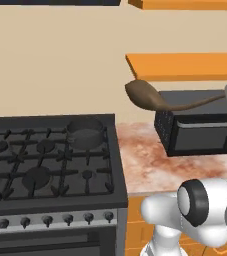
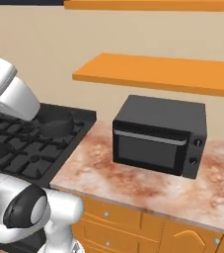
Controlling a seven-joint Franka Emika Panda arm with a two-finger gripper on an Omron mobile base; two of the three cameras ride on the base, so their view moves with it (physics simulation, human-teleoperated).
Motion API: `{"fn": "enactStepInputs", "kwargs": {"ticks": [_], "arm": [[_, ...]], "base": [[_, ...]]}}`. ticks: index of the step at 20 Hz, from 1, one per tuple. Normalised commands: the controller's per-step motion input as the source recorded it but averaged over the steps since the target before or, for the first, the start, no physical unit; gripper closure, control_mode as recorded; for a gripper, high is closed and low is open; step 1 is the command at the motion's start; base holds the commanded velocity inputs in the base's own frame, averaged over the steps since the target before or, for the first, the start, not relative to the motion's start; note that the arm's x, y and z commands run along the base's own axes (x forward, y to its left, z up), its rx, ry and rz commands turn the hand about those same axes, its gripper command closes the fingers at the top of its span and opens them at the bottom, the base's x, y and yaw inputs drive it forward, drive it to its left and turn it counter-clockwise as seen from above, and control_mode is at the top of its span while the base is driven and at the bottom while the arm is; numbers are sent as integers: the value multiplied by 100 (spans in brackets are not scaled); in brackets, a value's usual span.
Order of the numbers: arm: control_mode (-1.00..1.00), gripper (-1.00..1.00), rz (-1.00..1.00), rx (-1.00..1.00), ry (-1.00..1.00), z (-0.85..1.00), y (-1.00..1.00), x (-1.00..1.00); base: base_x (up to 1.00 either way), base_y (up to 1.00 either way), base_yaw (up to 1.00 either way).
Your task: Open the cabinet and move the ladle to the pot. Then close the cabinet.
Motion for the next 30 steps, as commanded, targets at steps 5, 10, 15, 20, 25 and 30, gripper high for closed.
{"fn": "enactStepInputs", "kwargs": {"ticks": [5, 10, 15, 20, 25, 30], "arm": [[100, 100, 0, 0, 0, 0, 0, 0], [100, 100, 0, 0, 0, 0, 0, 0], [100, 100, 0, 0, 0, 0, 0, 0], [100, 100, 0, 0, 0, 0, 0, 0], [100, 100, 0, 0, 0, 0, 0, 0], [100, 100, 0, 0, 0, 0, 0, 0]], "base": [[26, 93, -27], [35, 60, -22], [18, 68, -11], [-3, 68, 5], [-8, 59, 12], [82, 19, 6]]}}
